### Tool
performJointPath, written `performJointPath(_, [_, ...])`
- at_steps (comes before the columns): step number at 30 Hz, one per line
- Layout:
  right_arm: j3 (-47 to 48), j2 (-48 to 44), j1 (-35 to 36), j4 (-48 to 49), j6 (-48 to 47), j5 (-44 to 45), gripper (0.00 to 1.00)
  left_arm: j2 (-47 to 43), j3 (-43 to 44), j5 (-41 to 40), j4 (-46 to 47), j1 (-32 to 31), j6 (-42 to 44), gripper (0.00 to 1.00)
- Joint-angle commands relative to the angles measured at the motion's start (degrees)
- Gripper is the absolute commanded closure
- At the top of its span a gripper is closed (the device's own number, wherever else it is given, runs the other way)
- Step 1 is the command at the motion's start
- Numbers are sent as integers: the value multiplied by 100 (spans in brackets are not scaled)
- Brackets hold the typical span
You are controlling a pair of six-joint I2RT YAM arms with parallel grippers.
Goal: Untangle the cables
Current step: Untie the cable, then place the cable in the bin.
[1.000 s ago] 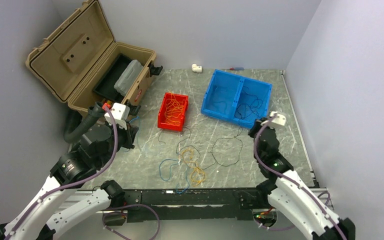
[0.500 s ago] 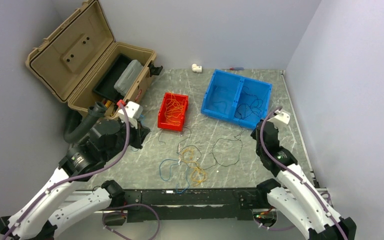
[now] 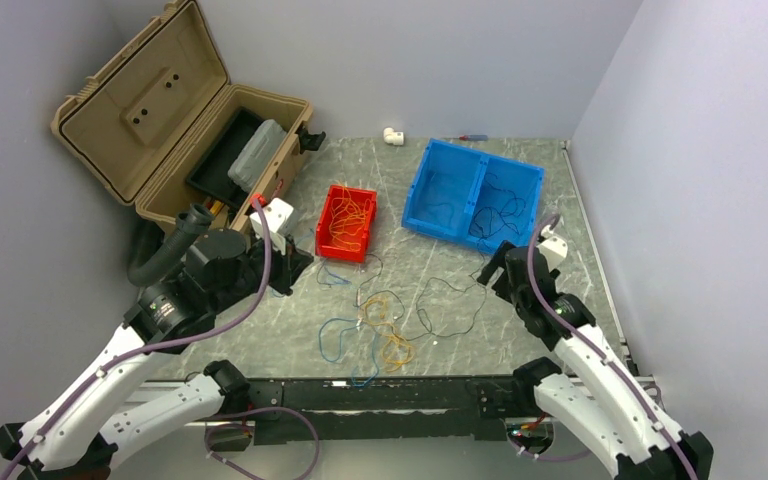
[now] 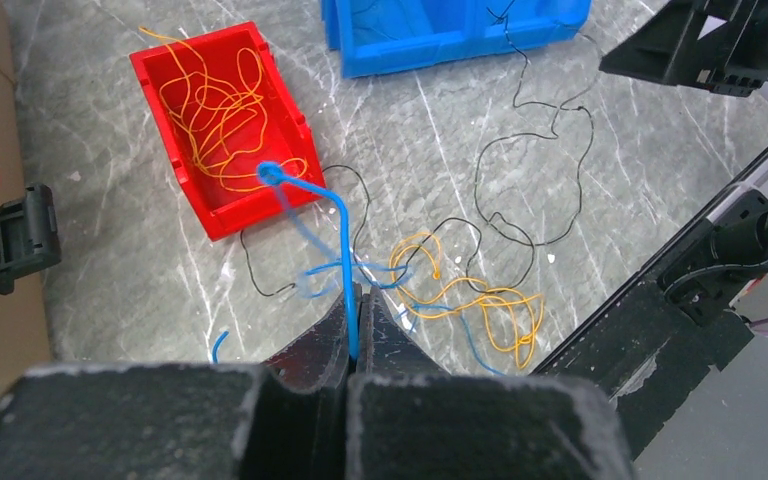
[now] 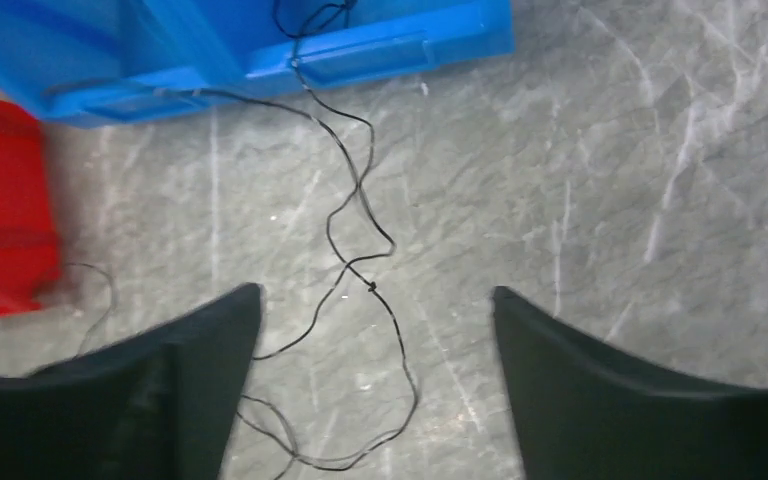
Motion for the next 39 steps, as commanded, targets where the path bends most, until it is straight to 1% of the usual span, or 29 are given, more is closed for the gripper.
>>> performJointPath(1, [38, -397, -10, -59, -94, -329, 1, -44, 150, 202, 237, -9, 114, 100])
performJointPath(3, [112, -421, -14, -50, -299, -473, 0, -49, 143, 265, 243, -10, 132, 100])
performJointPath(5, [95, -372, -10, 137, -702, -867, 0, -40, 146, 308, 253, -5, 152, 100])
performJointPath(10, [53, 112, -20, 505, -1215, -1545, 0, -14, 159, 381, 232, -8, 221, 100])
performJointPath(15, [-186, 512, -27, 1057, -1171, -1500, 0, -67, 160, 371, 176, -9, 300, 100])
performJointPath(18, [-263, 941, -56, 1398, -1058, -1378, 0, -114, 145, 343, 160, -11, 334, 100])
performJointPath(21, [-220, 1545, -76, 1618, -684, -1370, 0, -119, 115, 360, 176, -7, 352, 100])
performJointPath(25, [167, 2405, -79, 1364, 370, -1171, 0, -100, 129, 362, 158, -5, 373, 100])
performJointPath(30, [74, 2443, -80, 1582, 1540, -987, 0, -160, 131, 314, 130, -11, 432, 100])
performJointPath(32, [80, 2512, -81, 1656, 1864, -996, 0, -170, 110, 304, 122, -13, 445, 100])
performJointPath(39, [28, 2567, -84, 1801, 2470, -1024, 0, -218, 92, 295, 89, -11, 496, 100])
